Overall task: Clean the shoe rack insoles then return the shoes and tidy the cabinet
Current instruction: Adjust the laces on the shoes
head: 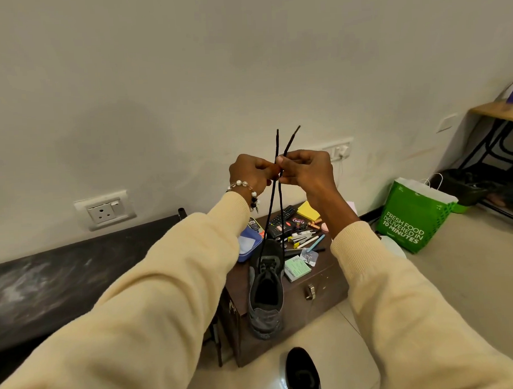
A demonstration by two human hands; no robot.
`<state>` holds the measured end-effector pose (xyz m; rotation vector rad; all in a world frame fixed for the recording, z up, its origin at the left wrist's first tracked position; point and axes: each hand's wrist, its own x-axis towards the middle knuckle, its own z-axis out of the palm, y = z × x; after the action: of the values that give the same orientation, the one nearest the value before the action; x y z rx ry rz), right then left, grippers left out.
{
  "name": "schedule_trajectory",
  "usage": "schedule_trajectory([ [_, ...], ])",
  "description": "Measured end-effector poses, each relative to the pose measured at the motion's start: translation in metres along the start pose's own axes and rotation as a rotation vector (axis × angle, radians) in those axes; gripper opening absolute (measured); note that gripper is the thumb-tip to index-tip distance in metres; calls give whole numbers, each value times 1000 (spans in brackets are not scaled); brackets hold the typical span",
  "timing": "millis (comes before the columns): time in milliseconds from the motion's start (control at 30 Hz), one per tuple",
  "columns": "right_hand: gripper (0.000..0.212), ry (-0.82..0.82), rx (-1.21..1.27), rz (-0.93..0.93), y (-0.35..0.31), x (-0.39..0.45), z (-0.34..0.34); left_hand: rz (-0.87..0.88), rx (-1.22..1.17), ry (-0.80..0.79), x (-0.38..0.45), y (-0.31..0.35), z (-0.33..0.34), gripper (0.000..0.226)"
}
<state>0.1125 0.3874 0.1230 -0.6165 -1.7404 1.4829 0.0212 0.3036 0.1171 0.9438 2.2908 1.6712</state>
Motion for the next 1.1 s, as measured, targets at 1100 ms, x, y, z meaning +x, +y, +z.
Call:
schedule_trajectory([
  [1100, 3, 23, 237, 174, 4, 20, -19, 61, -38, -193, 8, -20, -2, 18],
])
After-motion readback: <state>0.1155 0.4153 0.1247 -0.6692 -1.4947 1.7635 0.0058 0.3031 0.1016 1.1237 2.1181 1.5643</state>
